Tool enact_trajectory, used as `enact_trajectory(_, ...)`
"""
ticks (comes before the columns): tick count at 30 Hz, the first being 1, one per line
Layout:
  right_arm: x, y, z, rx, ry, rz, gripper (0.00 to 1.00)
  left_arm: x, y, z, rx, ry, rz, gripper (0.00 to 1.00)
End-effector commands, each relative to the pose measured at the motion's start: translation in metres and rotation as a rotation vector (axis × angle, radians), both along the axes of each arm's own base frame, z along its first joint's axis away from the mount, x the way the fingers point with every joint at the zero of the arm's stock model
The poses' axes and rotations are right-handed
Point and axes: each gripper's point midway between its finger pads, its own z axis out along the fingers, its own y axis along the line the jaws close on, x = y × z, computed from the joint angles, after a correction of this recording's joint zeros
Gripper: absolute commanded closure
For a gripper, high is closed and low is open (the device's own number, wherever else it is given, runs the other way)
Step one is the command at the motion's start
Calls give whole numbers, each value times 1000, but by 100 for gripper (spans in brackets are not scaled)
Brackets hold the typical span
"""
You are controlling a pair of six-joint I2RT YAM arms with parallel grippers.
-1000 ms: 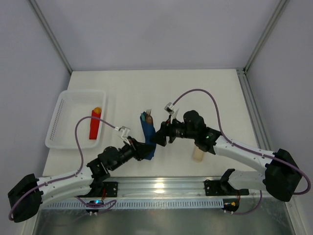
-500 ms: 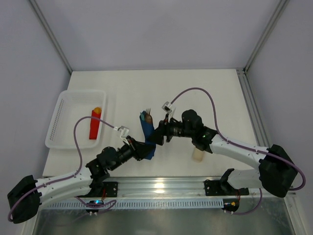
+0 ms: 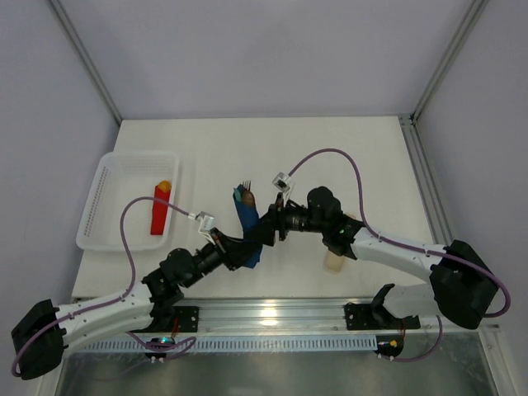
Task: Place the utensils on the paper napkin and roll it up
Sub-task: Roll the napkin.
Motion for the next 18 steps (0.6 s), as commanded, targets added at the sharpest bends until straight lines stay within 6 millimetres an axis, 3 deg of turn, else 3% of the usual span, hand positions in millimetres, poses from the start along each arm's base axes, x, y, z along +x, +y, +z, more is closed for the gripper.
enact_trajectory(1,-1,6,18,78,-50,25,32,-1,-1,43,-113,-72,-7,100)
enact_trajectory(18,-9,20,35,194,-31,108,46,-4,-1,47,-140,-76,-22,100)
